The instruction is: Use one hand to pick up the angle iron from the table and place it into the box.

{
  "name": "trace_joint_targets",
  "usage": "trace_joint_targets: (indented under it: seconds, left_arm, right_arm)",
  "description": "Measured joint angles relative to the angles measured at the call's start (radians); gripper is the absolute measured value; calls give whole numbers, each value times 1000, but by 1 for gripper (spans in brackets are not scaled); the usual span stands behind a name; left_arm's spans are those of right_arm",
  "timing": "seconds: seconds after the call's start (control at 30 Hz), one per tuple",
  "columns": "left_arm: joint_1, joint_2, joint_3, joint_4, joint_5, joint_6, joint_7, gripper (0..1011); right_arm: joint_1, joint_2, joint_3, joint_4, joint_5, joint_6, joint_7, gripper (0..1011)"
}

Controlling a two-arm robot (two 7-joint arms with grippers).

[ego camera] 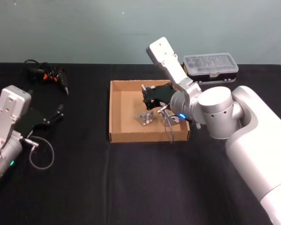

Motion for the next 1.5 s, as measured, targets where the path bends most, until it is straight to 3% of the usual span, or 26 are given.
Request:
trace_joint_targets:
  seconds: [0.6,1.03,1.5]
  left_arm:
    - [0,0,0,0,0,0,0,1000]
    - [0,0,0,0,0,0,0,1000]
    - [0,0,0,0,0,0,0,1000]
  right_arm:
    - [-8,-11,28,32,-25,17,0,92]
    - [-39,-5,58,-15,-36,-8,-15,488]
    - [-185,67,53,-217,-104,-219,-65,901]
